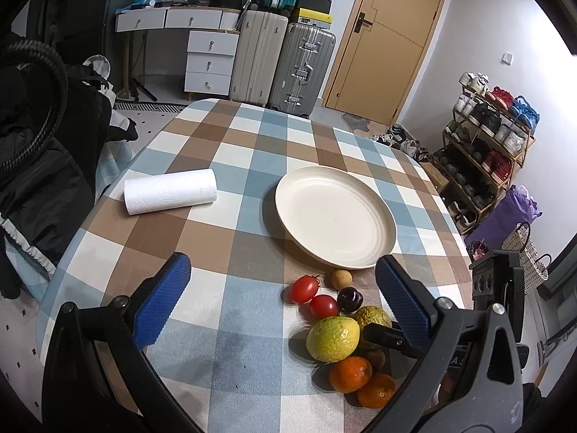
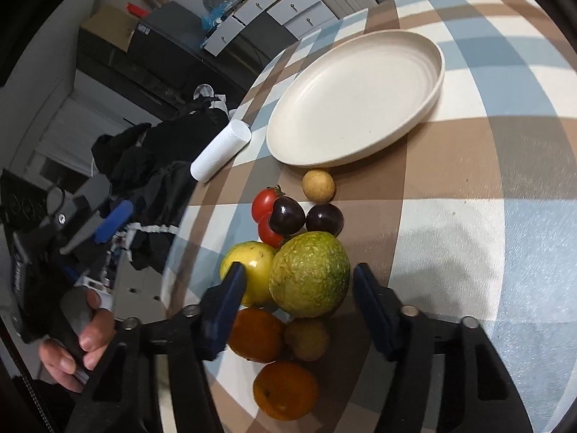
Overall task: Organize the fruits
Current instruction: 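Lower the right gripper onto the green textured fruit and close it, then lift the textured fruit with the right gripper while the left gripper grasps the green-yellow citrus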
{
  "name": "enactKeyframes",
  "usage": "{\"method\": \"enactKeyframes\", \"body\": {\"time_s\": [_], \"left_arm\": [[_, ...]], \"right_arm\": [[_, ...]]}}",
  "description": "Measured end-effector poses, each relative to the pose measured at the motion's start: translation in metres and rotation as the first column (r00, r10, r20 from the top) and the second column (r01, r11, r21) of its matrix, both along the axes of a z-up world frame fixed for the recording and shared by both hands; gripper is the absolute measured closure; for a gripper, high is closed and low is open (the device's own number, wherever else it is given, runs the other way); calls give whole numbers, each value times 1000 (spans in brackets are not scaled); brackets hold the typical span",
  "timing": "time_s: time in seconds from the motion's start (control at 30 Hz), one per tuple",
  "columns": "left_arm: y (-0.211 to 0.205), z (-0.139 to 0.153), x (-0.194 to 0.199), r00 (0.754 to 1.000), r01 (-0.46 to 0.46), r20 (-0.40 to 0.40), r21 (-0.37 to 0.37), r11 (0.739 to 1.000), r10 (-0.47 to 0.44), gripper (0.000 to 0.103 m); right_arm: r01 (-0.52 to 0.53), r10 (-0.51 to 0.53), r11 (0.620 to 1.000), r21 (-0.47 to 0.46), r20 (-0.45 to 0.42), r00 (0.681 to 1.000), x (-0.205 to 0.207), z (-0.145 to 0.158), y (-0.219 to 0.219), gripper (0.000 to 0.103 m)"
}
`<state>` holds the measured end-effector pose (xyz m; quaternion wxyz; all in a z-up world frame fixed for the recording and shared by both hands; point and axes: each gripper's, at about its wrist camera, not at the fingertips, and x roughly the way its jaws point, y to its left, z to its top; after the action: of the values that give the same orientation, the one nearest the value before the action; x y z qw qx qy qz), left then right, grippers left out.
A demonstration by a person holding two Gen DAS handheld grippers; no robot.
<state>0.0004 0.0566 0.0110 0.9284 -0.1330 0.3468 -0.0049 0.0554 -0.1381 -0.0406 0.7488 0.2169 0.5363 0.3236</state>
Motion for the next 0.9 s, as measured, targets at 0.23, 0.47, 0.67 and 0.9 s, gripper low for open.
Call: {"method": "enactKeyframes", "body": {"time_s": [0.23,0.47,0.67,0.9], "left_arm": [[-1,-6,-1,1000,2,-4,10,1000,-2,1],[-7,-14,2,999,24,-33,10,1000,-23,1],[-24,-34,12,986,98,-133,-21,995,-100,1],[-46,-64,23,954,164,-249,-36,986,-167,1]], "right_arm": [[15,-15,1000,-16,-15,1000,-1,-2,-2,56],[15,-14,999,-44,37,999,-4,6,2,57],[61,-56,997,-50,98,994,-6,21,-6,57],[169,-150,981,-90,186,971,-10,43,-33,57]]}}
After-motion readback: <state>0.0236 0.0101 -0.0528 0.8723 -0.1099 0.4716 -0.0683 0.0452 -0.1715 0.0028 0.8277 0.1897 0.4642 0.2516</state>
